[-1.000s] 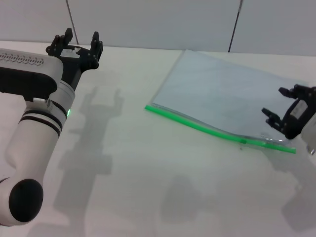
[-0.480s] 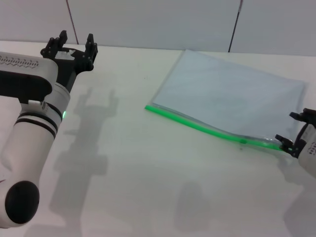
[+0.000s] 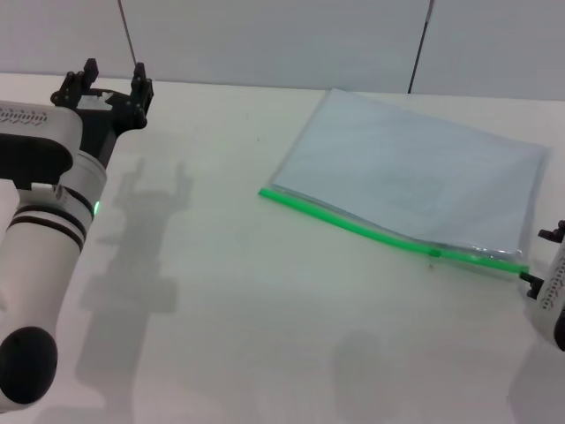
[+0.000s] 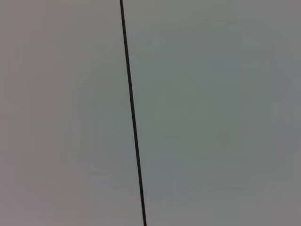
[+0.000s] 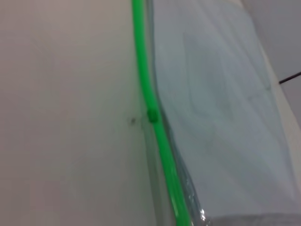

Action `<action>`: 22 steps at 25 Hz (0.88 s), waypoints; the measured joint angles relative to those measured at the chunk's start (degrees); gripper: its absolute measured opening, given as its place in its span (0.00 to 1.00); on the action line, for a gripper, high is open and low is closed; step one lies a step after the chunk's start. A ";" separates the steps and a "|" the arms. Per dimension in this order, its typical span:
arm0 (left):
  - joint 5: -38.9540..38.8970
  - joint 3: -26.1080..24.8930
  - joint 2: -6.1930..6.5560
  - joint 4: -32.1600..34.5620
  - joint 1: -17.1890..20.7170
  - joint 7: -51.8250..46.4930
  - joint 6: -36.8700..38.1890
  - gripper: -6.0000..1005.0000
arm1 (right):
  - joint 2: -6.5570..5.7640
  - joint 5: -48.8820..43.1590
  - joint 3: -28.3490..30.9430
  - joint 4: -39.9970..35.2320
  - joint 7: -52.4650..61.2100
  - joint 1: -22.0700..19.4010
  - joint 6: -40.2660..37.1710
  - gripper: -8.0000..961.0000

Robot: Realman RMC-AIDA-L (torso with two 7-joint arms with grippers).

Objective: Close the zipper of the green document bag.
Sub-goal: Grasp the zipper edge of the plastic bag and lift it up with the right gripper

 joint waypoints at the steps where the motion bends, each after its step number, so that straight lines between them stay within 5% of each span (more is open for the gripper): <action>1: -0.01 0.00 0.03 -0.05 0.13 -0.01 0.00 0.63 | -0.04 -0.02 -0.08 -0.01 0.02 0.19 -0.29 0.62; 22: -0.16 -1.17 0.12 -0.11 0.52 -0.04 -0.01 0.63 | 0.01 -0.27 2.60 6.21 0.62 4.49 0.11 0.61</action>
